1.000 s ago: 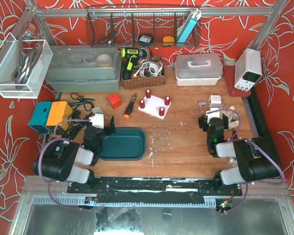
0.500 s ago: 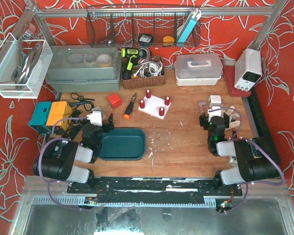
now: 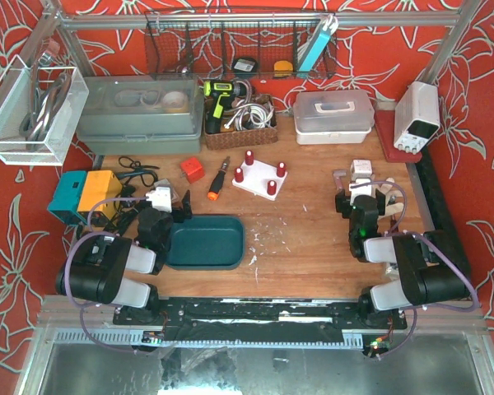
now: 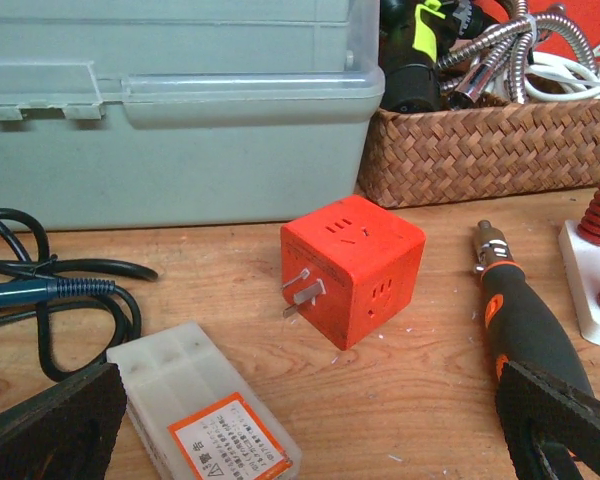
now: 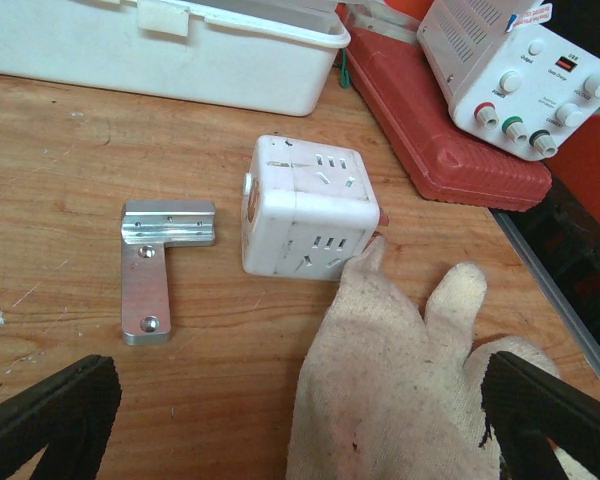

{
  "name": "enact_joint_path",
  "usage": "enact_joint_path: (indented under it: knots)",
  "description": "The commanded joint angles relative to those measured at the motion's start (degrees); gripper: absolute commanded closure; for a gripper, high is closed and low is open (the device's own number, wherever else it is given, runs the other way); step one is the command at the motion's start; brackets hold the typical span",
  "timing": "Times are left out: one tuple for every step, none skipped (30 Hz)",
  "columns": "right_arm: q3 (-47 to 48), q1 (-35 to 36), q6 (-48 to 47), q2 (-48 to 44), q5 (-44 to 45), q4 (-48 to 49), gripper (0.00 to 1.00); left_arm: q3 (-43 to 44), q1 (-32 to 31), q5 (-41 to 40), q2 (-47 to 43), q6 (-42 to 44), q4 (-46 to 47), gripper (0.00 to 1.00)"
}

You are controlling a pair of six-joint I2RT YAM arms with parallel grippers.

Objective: Install the large spring

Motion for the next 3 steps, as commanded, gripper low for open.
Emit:
enact_joint_path:
  knots:
    - [1.0,-0.3,0.9,-0.5,-0.3,0.0,0.01,0.7,0.3,0.1,0.0,-0.1,0.5,0.00]
    - [1.0,-0.3,0.8,-0.5,-0.3,0.0,0.01,0.6,0.3,0.0,0.0,-0.1,0.5,0.00]
    - [1.0,-0.3,0.9,-0.5,-0.3,0.0,0.01,0.6,0.3,0.0,0.0,-0.1,0.6,0.00]
